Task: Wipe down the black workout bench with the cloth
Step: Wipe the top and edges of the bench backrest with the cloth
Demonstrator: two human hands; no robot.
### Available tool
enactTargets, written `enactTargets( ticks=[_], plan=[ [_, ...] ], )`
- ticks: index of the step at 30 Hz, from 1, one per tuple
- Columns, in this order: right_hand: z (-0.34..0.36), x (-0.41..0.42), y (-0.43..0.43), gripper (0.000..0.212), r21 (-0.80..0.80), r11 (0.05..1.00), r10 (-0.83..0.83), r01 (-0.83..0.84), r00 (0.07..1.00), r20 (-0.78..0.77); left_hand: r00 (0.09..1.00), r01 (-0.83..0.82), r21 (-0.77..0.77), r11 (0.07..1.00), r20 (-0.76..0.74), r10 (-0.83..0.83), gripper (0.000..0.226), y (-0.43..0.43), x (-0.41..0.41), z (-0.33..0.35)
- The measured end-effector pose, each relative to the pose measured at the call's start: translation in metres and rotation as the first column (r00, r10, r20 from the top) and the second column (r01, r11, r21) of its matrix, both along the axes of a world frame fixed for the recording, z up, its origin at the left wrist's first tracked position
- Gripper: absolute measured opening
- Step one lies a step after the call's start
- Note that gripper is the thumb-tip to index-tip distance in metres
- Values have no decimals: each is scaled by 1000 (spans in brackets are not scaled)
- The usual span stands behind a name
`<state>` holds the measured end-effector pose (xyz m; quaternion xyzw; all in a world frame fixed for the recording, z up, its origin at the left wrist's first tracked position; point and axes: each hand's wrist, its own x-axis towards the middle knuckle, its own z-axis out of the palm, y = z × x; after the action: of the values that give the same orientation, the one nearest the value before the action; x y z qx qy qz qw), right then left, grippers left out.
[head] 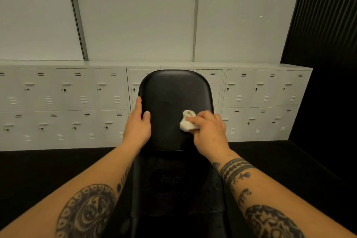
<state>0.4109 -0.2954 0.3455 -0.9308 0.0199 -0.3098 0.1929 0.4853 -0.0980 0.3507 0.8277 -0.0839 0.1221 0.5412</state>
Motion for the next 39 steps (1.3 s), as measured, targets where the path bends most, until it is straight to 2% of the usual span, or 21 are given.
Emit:
enactTargets(
  ticks=[5,7,9,11,14,18,22,24,25,27,29,32,34,36,37,39],
  plan=[
    [-10,4,46,39,-289,923,245,-255,967,-69,993,-91,-15,996,72,92,54,-7,-1,-11],
    [-15,-2,48,39,-338,882,302,-328,945,-128,988,-120,-4,993,97,120,54,-9,-4,-12],
    [-17,-7,29,41,-335,885,298,-323,946,-126,988,-122,-24,992,95,124,53,-10,-6,-12],
    [-20,-9,1,41,-259,934,246,-244,969,-26,990,-114,-46,992,76,117,53,-10,-4,-13],
    [-13,3,-31,37,-63,996,69,-63,992,103,989,-116,-49,992,84,120,53,-10,-3,-14],
    [12,35,-32,29,162,983,-122,92,975,188,987,-110,-27,994,111,112,54,-9,2,-17],
    [34,67,-15,38,271,939,-280,214,930,236,983,-122,-13,992,137,123,54,-10,5,-19],
    [41,77,-2,34,183,952,-286,246,928,237,980,-129,-8,992,149,129,54,-11,7,-20],
    [41,78,6,31,92,974,-226,209,941,253,980,-132,-10,991,149,132,54,-11,7,-21],
    [29,69,18,28,-129,991,8,26,966,259,980,-134,-17,991,145,135,53,-11,8,-22],
    [7,49,20,31,-270,950,216,-157,955,204,982,-130,-34,991,136,134,53,-11,7,-22],
    [-14,25,-6,39,-366,898,313,-244,939,144,985,-127,-50,991,113,132,52,-11,5,-20],
    [-8,32,-27,36,-299,944,210,-138,951,226,984,-131,-40,991,116,135,52,-12,4,-20],
    [13,53,-33,31,-73,996,-20,43,957,288,983,-136,-29,990,123,138,53,-11,5,-20],
    [24,65,-29,29,20,993,-115,114,956,268,982,-136,-27,990,125,138,53,-11,6,-20],
    [43,85,-13,29,79,974,-226,213,945,238,983,-135,-26,991,125,137,53,-11,7,-21]
  ],
)
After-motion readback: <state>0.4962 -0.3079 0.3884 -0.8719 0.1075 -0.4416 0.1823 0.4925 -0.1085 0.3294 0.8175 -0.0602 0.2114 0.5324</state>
